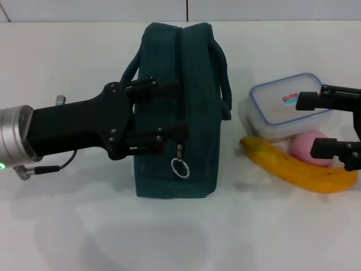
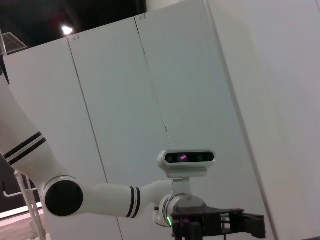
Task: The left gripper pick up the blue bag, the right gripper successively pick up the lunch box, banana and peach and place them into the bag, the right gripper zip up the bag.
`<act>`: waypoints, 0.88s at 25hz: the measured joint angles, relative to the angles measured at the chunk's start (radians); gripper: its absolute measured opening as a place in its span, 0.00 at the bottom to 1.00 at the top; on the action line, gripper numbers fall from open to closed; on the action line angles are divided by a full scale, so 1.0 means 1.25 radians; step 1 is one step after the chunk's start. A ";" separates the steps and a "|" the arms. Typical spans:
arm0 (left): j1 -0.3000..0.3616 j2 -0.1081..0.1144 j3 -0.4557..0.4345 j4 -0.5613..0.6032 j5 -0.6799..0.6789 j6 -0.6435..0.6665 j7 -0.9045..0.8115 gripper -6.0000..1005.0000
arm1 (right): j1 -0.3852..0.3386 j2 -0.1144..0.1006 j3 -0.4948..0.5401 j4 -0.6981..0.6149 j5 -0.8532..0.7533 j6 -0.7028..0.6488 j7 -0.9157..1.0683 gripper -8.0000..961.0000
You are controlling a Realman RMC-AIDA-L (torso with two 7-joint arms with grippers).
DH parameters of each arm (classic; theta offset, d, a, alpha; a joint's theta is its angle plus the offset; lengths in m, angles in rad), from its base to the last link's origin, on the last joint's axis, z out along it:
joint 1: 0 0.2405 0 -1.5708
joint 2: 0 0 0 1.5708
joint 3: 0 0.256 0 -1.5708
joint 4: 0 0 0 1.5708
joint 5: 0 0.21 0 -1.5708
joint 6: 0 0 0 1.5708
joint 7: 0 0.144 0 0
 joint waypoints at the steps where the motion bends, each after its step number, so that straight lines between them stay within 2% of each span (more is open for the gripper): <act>1: 0.000 0.000 0.000 0.000 0.000 0.000 0.000 0.80 | 0.000 0.000 0.000 0.000 0.000 0.000 -0.001 0.85; 22: -0.004 0.000 -0.001 0.010 -0.004 -0.012 -0.021 0.80 | -0.004 0.001 0.000 0.004 -0.012 -0.001 -0.059 0.85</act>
